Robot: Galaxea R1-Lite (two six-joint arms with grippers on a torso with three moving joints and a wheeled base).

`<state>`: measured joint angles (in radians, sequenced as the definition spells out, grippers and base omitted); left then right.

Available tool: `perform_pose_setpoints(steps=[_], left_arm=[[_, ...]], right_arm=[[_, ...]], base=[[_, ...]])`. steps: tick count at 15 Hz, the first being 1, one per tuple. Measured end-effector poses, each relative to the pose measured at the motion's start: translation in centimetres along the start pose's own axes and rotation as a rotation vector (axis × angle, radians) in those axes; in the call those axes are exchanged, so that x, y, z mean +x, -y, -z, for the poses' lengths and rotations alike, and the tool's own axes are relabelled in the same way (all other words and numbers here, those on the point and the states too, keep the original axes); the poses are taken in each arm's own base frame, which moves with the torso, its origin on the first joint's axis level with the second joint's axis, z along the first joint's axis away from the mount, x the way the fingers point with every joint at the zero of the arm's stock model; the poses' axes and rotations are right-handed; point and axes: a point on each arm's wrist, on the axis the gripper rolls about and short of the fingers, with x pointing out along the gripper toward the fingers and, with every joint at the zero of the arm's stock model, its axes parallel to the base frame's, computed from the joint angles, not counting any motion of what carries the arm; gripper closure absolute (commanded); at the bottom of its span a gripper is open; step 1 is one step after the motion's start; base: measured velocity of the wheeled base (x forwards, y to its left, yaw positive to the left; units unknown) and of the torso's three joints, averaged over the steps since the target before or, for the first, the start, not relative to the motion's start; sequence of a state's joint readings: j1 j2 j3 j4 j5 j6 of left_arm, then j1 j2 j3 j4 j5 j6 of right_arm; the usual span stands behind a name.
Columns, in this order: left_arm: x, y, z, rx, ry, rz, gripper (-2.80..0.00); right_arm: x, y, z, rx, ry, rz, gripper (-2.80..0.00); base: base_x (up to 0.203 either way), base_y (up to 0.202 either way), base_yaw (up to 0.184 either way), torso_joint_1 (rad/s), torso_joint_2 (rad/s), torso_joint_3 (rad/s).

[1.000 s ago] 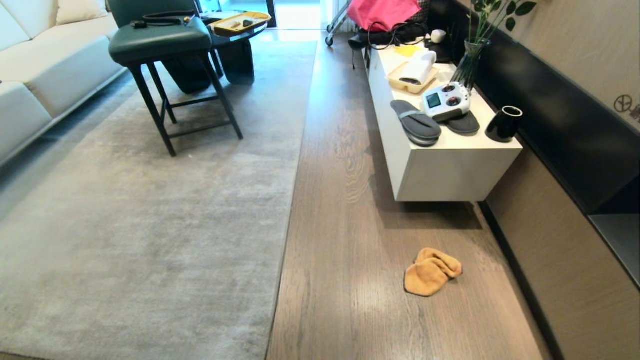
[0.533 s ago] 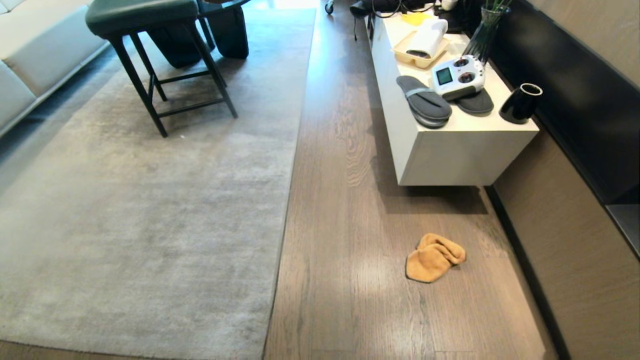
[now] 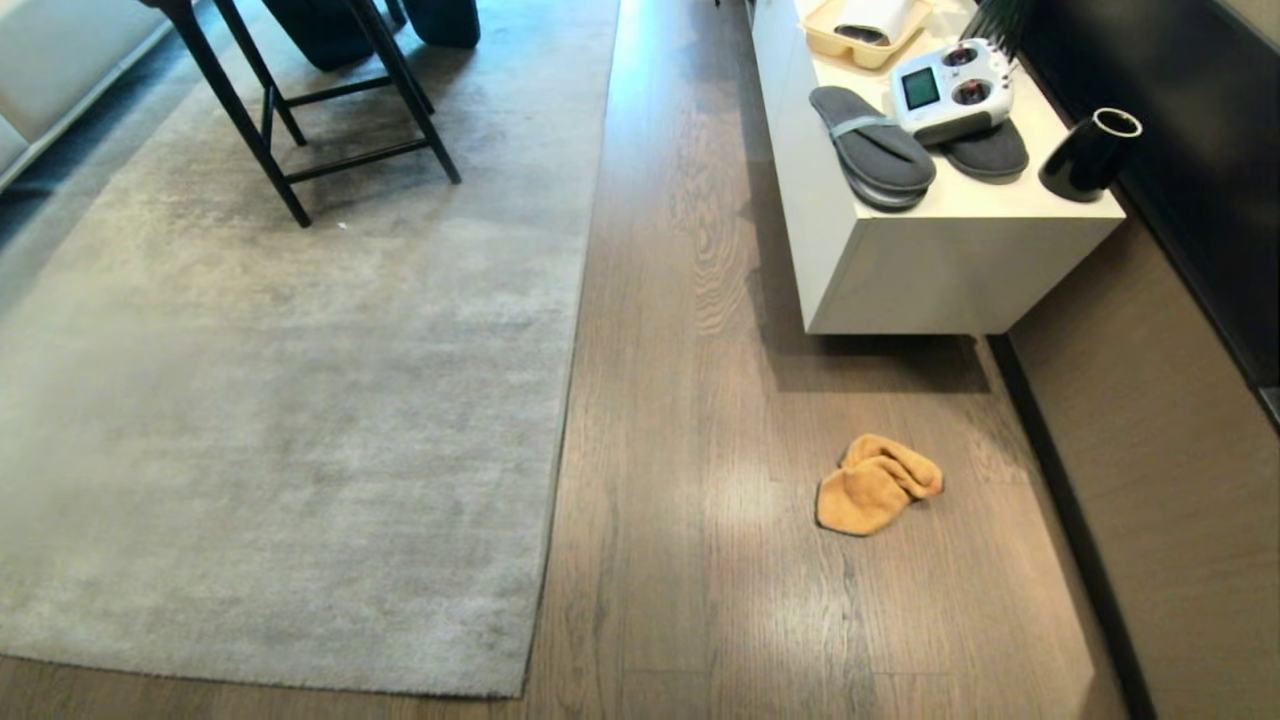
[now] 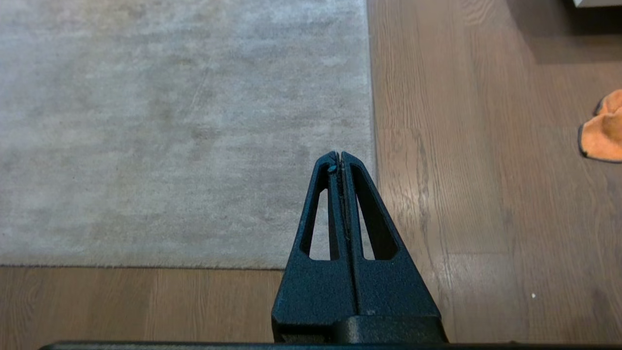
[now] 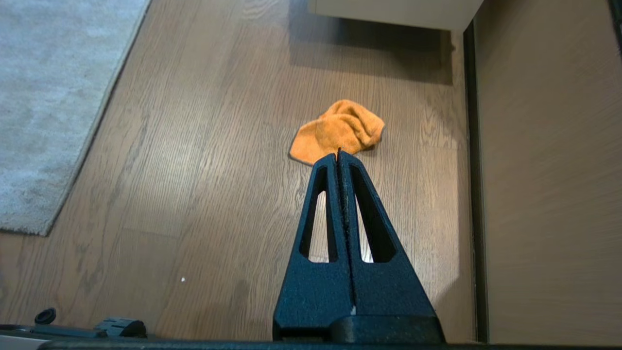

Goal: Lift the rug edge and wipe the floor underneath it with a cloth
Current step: Pick up the rag

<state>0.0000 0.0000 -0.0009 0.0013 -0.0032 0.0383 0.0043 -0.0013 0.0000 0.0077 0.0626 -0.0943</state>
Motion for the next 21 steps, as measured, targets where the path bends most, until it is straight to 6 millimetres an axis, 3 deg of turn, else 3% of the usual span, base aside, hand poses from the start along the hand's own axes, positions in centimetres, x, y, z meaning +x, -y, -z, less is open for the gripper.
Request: perform_pose_setpoints(steps=[21], left_arm=[[0.00,0.00,0.00,0.000,0.000,-0.001,0.00]], right_arm=[[0.00,0.00,0.00,0.000,0.000,0.000,0.00]], base=[[0.000,0.000,0.000,0.002,0.00,-0.198]])
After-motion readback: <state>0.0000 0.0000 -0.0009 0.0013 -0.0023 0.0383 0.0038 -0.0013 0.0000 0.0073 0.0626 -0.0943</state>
